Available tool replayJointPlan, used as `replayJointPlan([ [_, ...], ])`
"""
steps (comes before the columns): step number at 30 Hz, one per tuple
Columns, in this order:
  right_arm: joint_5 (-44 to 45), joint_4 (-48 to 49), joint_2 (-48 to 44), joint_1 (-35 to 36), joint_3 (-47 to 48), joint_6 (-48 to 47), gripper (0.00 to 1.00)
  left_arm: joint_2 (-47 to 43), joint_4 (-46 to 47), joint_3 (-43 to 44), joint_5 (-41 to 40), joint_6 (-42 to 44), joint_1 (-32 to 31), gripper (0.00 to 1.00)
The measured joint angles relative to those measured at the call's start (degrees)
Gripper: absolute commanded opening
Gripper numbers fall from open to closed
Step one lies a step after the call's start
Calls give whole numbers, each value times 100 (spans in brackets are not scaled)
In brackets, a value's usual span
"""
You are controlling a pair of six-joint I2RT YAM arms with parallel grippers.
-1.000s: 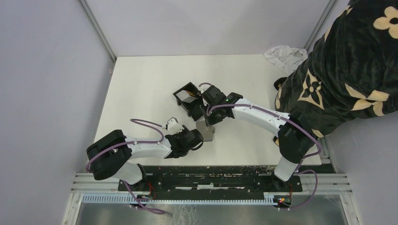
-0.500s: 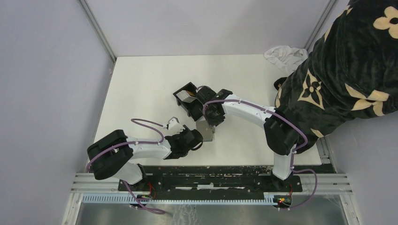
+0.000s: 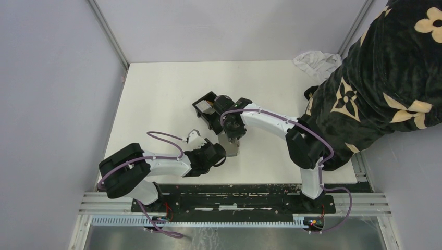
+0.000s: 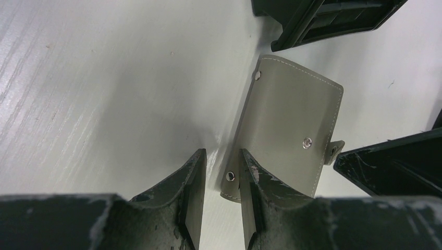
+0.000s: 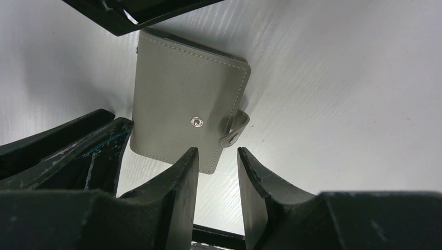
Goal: Put the credit cards into the card holder
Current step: Close the card holder at the center of the board.
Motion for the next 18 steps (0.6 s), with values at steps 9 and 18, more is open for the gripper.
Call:
replayJointPlan([
  [9, 232, -105, 291, 11, 48, 101, 40, 35, 114, 0, 35, 149, 0, 37],
  [18, 378, -162, 459, 11, 122, 120, 38, 57, 302, -57, 59, 151, 0, 37],
])
